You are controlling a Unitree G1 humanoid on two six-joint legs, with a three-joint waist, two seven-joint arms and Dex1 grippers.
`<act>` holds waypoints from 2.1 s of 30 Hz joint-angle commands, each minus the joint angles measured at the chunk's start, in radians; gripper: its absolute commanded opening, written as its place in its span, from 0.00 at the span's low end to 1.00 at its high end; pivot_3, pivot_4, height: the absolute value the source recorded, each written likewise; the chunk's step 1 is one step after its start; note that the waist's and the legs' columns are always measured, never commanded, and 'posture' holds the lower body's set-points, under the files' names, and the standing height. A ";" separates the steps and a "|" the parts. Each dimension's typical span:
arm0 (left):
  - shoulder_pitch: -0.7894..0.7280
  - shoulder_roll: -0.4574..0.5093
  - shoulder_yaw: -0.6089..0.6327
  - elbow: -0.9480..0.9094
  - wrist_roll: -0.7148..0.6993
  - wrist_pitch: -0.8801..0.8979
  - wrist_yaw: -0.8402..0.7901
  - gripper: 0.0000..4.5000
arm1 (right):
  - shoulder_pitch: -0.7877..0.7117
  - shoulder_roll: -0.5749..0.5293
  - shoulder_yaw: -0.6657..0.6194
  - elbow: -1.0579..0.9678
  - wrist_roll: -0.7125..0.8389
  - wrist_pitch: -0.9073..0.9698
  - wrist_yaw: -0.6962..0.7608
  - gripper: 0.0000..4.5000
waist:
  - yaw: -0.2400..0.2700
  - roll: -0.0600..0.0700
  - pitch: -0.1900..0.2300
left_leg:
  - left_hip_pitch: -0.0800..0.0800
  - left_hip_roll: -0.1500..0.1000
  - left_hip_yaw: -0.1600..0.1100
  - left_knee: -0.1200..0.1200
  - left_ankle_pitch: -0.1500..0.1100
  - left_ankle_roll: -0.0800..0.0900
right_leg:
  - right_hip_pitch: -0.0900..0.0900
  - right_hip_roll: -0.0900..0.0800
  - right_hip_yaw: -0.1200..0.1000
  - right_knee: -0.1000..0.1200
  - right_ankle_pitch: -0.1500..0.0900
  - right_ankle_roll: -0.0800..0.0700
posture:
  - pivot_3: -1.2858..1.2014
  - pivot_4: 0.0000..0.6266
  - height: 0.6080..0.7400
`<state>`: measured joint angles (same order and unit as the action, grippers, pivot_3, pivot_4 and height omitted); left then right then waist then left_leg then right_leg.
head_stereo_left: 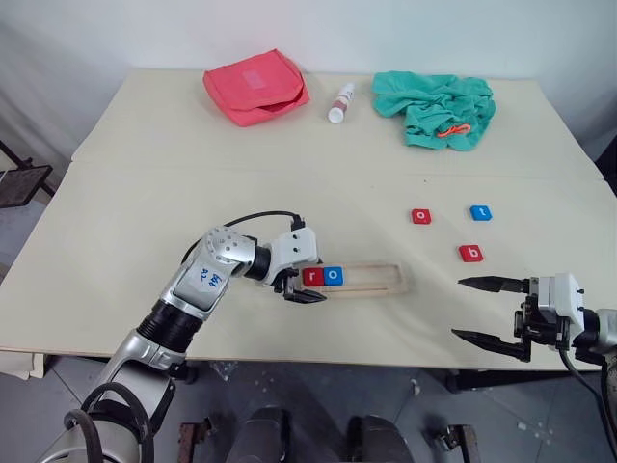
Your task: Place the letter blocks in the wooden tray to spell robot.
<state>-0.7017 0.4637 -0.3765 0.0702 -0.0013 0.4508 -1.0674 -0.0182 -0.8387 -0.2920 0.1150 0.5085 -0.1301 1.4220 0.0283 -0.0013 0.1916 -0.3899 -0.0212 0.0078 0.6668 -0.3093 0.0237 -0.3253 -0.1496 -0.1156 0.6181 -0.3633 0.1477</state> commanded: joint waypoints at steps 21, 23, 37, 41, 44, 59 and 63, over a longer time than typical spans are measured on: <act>0.144 0.068 0.265 -0.249 -0.282 0.021 -0.049 1.00 | 0.115 0.005 -0.149 -0.180 0.004 0.128 -0.277 1.00 | 0.000 0.000 0.000 | 0.000 0.001 -0.001 0.000 0.000 0.000 | 0.001 0.000 0.000 -0.001 0.000 0.000 | 0.52 0.24 1.00; 0.144 0.056 0.321 -0.209 -0.312 -0.027 -0.032 1.00 | 0.128 0.015 -0.158 -0.207 -0.007 0.178 -0.350 1.00 | 0.002 0.000 0.000 | 0.001 0.000 -0.001 0.000 0.000 0.000 | 0.002 0.000 0.000 -0.002 0.000 0.000 | 0.52 0.24 1.00; 0.206 0.062 0.480 0.229 -0.423 -0.583 -0.332 1.00 | 0.150 0.154 -0.184 -0.355 -0.036 0.454 -0.766 1.00 | -0.001 0.002 0.000 | 0.002 0.000 0.000 -0.001 0.000 0.000 | 0.001 0.000 0.000 0.000 0.000 0.000 | 0.52 0.24 1.00; 0.218 0.049 0.485 0.322 -0.438 -0.638 -0.399 1.00 | 0.180 0.130 -0.222 -0.373 0.009 0.508 -0.740 1.00 | -0.001 0.002 0.000 | 0.002 0.000 0.000 -0.001 0.000 0.000 | 0.001 0.000 0.000 0.001 0.000 0.000 | 0.52 0.24 1.00; 0.214 0.039 0.489 0.389 -0.441 -0.683 -0.440 1.00 | 0.197 0.115 -0.249 -0.363 0.019 0.498 -0.699 1.00 | -0.002 0.002 0.000 | 0.002 0.000 0.000 -0.001 0.000 0.000 | 0.001 0.000 0.000 0.001 0.000 0.000 | 0.52 0.24 1.00; 0.186 0.025 0.474 0.447 -0.464 -0.713 -0.484 1.00 | 0.155 0.088 -0.288 -0.241 0.012 0.465 -0.629 1.00 | -0.004 0.002 0.000 | 0.003 0.000 0.001 -0.001 0.000 0.000 | 0.001 0.000 0.000 0.002 0.000 0.000 | 0.52 0.24 1.00; 0.183 0.024 0.472 0.446 -0.464 -0.713 -0.481 1.00 | 0.153 0.089 -0.284 -0.241 0.008 0.468 -0.627 1.00 | -0.003 0.002 0.000 | 0.003 0.000 0.001 -0.001 0.000 0.000 | 0.001 0.000 0.000 0.002 0.000 0.000 | 0.52 0.24 1.00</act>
<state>-0.5012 0.4872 0.0968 0.5242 -0.4450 -0.2519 -1.5007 0.1373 -0.7320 -0.5534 -0.1144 0.5140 0.3519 0.7918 0.0251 0.0003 0.1915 -0.3873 -0.0212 0.0087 0.6656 -0.3094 0.0242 -0.3248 -0.1498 -0.1152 0.6199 -0.3633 0.1477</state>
